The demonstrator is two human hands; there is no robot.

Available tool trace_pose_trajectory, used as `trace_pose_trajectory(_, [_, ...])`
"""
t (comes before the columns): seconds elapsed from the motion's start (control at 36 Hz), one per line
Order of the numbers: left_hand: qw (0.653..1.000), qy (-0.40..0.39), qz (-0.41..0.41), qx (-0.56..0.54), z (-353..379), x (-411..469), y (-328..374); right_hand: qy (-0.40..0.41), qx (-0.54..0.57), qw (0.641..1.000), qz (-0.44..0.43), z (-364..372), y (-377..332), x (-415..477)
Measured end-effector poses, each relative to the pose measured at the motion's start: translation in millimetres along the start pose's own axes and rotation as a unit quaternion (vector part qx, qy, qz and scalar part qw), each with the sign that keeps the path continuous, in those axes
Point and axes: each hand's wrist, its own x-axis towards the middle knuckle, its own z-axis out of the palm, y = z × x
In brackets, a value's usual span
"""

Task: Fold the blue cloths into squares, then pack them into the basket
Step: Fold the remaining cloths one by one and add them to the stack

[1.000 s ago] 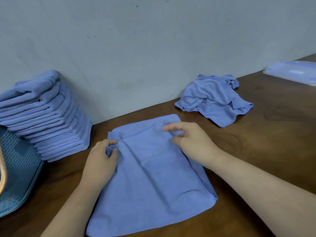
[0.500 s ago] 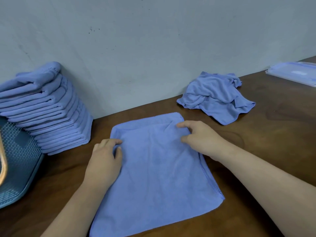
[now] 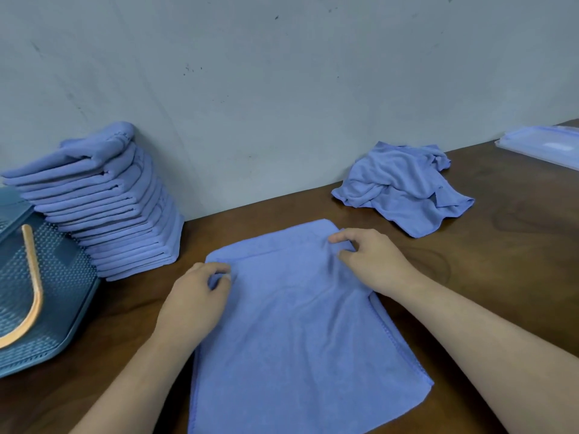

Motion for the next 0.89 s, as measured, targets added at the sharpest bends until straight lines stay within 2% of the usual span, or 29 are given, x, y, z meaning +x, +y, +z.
trace_pose_trajectory(0.08, [0.998, 0.05, -0.015, -0.035, -6.9, 6.0, 8.1, -0.008, -0.007, 1.0, -0.005, 1.1, 2.4, 0.5])
trace_pose_trajectory(0.19, [0.989, 0.13, -0.005, -0.073, -17.1, 12.8, 19.6, -0.017, 0.043, 0.998, -0.04, 3.9, 2.5, 2.5])
trace_pose_trajectory(0.25, [0.992, 0.118, 0.002, -0.035, -14.1, 19.8, 16.4, -0.03, 0.041, 0.997, -0.052, 4.0, 2.0, 2.2])
trace_pose_trajectory(0.39, [0.994, 0.028, -0.028, 0.1, 8.9, 22.4, -6.2, -0.027, -0.011, 0.999, -0.031, 2.9, 7.9, 3.5])
trace_pose_trajectory(0.56, [0.991, 0.02, -0.017, 0.133, 12.0, 24.6, -8.5, -0.016, -0.016, 1.0, -0.022, 4.9, 13.1, 7.5])
trace_pose_trajectory(0.78, [0.991, 0.019, -0.007, 0.134, 14.4, 24.6, -14.0, 0.017, 0.054, 0.998, -0.027, 0.1, -3.7, 22.1])
trace_pose_trajectory(0.89, [0.99, 0.013, -0.007, 0.138, 14.6, 24.3, -14.4, 0.033, 0.031, 0.999, -0.013, 0.5, -6.0, 40.3])
